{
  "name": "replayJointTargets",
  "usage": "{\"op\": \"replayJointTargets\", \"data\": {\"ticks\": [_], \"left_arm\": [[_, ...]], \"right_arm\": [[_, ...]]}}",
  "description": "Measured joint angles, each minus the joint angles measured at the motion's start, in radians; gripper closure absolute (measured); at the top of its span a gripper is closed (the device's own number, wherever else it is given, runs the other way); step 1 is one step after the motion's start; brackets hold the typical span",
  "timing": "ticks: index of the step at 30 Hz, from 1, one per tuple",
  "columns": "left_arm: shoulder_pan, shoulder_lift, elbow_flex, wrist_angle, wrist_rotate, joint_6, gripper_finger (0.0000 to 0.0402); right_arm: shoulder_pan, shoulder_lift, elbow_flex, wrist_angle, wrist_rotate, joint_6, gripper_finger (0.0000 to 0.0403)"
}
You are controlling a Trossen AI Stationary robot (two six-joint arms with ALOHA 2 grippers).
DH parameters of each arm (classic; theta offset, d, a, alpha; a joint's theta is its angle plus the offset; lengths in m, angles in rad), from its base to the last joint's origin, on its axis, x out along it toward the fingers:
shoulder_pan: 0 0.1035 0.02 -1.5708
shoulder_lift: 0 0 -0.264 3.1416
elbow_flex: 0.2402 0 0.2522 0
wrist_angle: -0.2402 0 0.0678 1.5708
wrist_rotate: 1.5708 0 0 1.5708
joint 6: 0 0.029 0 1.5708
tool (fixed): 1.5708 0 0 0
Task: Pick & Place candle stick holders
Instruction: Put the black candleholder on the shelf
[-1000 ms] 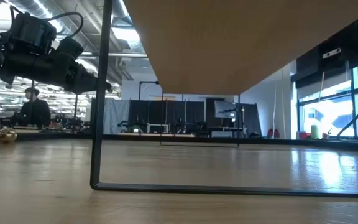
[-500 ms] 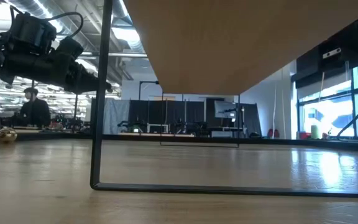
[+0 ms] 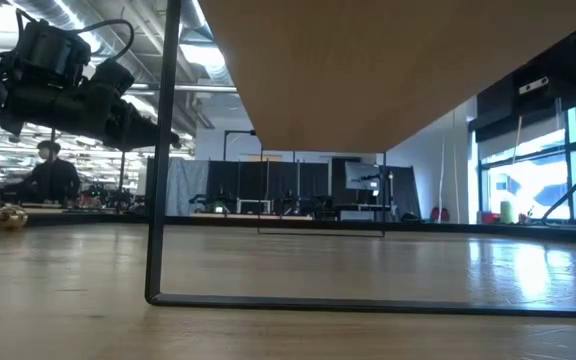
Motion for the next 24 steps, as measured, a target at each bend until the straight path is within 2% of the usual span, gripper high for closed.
{"op": "replayJointTargets", "data": {"ticks": [4,11,16,20,24], "left_arm": [[0.0,0.0,0.0,0.0,0.0,0.0,0.0395],[0.0,0.0,0.0,0.0,0.0,0.0,0.0395],[0.0,0.0,0.0,0.0,0.0,0.0,0.0395],[0.0,0.0,0.0,0.0,0.0,0.0,0.0395],[0.0,0.0,0.0,0.0,0.0,0.0,0.0395]], "right_arm": [[0.0,0.001,0.0,0.008,0.089,-0.013,0.0402],[0.0,0.002,0.0,0.063,0.099,0.029,0.0402],[0.0,0.002,0.0,0.258,0.148,0.162,0.0402],[-0.001,0.002,0.0,0.465,0.197,0.345,0.0402],[-0.001,0.002,0.0,0.582,0.199,0.479,0.0402]]}}
